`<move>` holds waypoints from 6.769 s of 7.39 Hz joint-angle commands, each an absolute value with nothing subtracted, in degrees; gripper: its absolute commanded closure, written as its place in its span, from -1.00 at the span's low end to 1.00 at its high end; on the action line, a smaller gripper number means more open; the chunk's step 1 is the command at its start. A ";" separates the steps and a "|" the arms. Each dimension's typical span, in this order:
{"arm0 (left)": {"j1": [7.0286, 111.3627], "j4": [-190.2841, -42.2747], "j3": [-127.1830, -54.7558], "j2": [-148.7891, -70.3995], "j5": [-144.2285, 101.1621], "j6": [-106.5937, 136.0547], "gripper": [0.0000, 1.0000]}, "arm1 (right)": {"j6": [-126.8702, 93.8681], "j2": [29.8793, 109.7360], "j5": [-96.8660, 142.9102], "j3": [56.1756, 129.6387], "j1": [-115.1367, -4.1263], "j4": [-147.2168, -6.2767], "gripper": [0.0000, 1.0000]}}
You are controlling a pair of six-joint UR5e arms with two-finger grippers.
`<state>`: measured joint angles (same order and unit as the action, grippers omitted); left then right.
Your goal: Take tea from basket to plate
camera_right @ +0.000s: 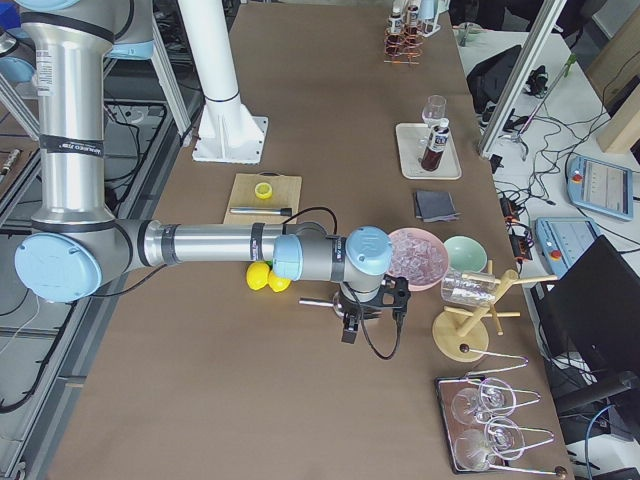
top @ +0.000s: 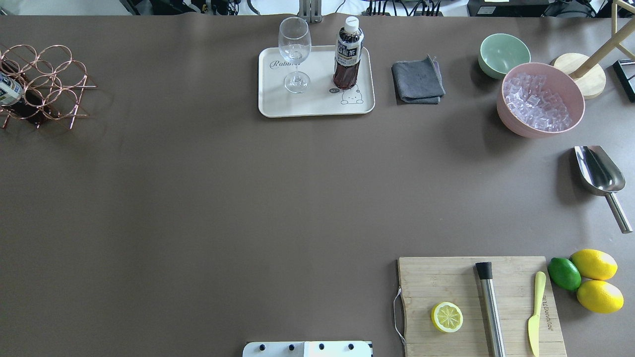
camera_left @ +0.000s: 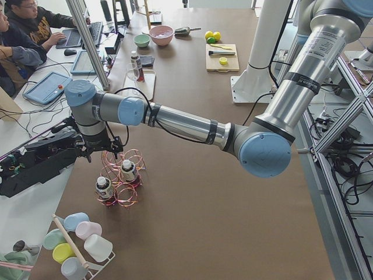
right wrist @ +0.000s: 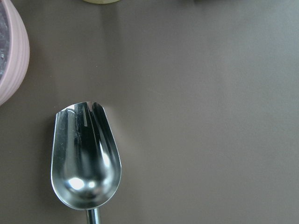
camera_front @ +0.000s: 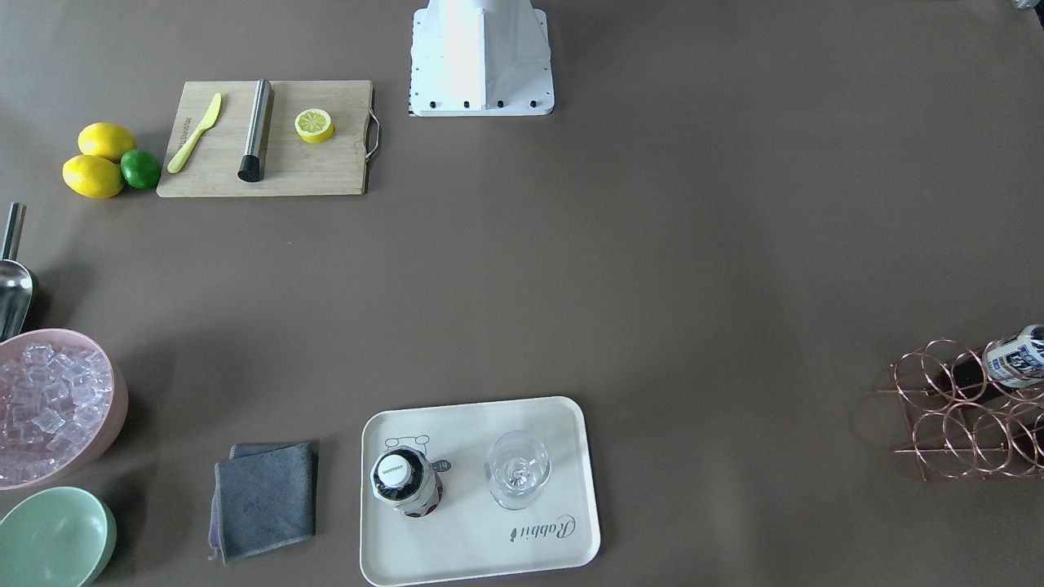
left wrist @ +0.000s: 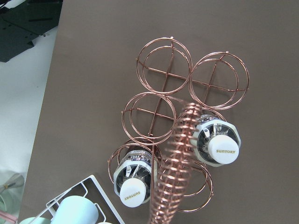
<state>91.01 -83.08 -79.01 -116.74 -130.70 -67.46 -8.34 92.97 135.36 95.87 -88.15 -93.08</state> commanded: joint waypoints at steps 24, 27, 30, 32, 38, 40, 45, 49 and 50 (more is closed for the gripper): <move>92.73 -83.32 -86.57 -98.70 -134.21 -0.62 -0.97 | -8.00 93.87 135.44 95.89 -88.33 -93.08 -1.00; 92.72 -83.41 -86.66 -98.09 -134.30 -0.62 -0.97 | -8.00 93.87 135.44 95.98 -88.33 -93.08 -1.00; 92.72 -83.32 -86.57 -98.09 -134.21 -0.62 -0.97 | -7.91 93.87 135.44 95.98 -88.33 -92.99 -1.00; 92.72 -83.41 -86.57 -98.09 -134.21 -0.62 -0.97 | -8.00 93.87 135.44 95.98 -88.33 -92.99 -1.00; 92.64 -84.11 -86.66 -96.59 -134.30 -0.62 -0.97 | -7.91 93.87 135.44 95.98 -88.33 -93.08 -1.00; 92.64 -87.26 -86.66 -95.81 -134.38 -0.62 -0.97 | -7.91 93.87 135.44 95.98 -88.33 -93.08 -1.00; 92.55 -87.63 -86.66 -95.71 -134.30 -0.62 -0.97 | -7.91 93.87 135.35 95.98 -88.33 -92.99 -1.00; 92.55 -87.63 -86.66 -95.71 -134.30 -0.62 -0.97 | -7.91 93.87 135.35 95.98 -88.33 -93.08 -1.00; 92.55 -87.63 -86.66 -95.71 -134.30 -0.62 -0.97 | -7.91 93.87 135.35 95.98 -88.33 -93.08 -1.00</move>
<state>92.55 -87.63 -86.66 -95.71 -134.30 -0.62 -7.91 93.87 135.37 95.98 -88.33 -93.06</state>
